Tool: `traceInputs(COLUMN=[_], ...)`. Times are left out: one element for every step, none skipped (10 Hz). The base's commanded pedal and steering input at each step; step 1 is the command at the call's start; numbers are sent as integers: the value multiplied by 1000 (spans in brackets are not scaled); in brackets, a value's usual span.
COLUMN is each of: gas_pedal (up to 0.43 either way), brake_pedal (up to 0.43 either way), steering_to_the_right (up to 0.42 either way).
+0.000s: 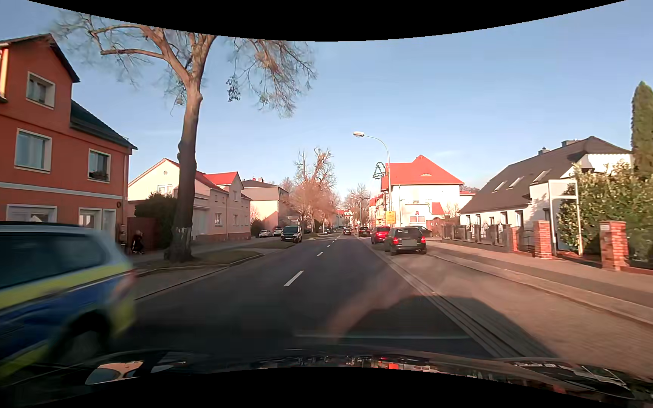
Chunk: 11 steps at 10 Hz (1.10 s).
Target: Follow the waypoints while adhering to traffic rules and regulations
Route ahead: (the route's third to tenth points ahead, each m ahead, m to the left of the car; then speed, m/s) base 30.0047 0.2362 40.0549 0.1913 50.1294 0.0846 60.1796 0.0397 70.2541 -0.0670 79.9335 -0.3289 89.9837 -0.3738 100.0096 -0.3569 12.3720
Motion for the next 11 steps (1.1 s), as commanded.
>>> traceInputs(gas_pedal=[87,87,87,87,87,87,79,79,79,79,79], brake_pedal=[0,0,0,0,0,0,0,0,0,0,0], steering_to_the_right=[-1,-1,-1,0,0,0,0,0,0,0,0])
